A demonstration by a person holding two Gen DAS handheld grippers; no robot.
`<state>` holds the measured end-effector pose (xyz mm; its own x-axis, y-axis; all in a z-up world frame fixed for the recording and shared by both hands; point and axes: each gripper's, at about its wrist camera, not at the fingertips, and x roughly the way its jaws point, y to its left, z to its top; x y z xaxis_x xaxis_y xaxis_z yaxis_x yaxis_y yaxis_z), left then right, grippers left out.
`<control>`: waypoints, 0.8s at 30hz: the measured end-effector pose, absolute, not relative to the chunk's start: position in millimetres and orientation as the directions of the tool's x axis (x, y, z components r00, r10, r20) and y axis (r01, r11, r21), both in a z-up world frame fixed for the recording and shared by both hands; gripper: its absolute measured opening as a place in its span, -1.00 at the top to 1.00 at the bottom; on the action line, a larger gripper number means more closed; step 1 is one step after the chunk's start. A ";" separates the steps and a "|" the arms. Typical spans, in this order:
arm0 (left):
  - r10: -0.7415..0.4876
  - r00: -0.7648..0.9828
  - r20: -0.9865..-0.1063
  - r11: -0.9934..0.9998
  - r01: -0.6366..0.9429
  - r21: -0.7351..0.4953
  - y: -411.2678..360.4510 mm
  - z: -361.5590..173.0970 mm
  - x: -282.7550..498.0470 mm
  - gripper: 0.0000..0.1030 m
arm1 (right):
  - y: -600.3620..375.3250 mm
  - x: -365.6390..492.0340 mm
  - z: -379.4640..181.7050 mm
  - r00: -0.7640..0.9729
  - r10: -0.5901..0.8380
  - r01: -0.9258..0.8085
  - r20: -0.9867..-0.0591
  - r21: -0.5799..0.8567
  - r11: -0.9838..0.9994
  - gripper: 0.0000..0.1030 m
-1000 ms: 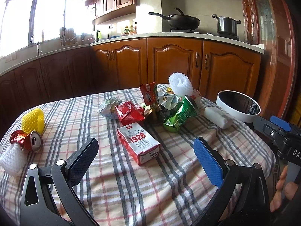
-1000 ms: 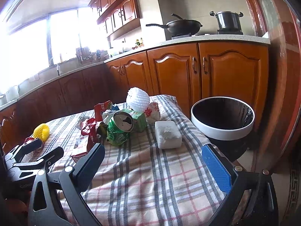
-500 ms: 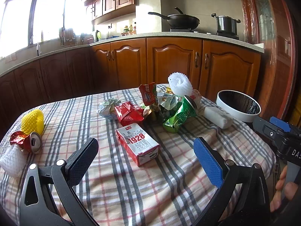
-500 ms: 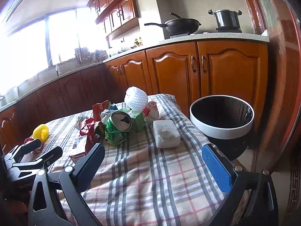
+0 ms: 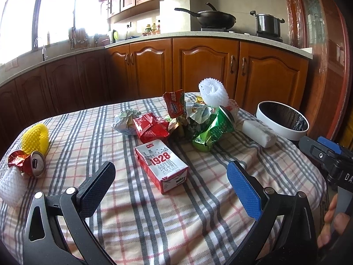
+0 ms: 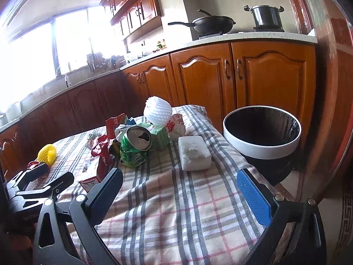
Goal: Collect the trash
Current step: 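Move both tools toward the trash pile on the table, then grasp the milk carton with the left tool while the right tool grasps the white sponge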
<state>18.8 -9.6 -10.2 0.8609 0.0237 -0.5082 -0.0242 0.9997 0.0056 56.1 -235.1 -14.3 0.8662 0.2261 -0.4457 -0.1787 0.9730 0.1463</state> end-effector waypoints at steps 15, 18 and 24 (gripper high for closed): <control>0.062 0.760 -0.647 0.994 -0.102 -0.024 7.2 -22.6 78.5 -1.00 | -245.6 102.5 -21.5 0.801 0.275 -0.202 -0.531 0.193 0.960 -0.99; 0.072 0.733 -0.676 0.992 -0.120 -0.024 10.0 -28.4 93.5 -1.00 | -246.8 116.2 -25.3 0.779 0.286 -0.207 -0.558 0.201 0.957 -0.97; 0.082 0.693 -0.716 0.991 -0.133 -0.015 10.2 -40.7 113.3 -1.00 | -249.2 155.7 -37.9 0.718 0.292 -0.197 -0.632 0.218 0.956 -0.80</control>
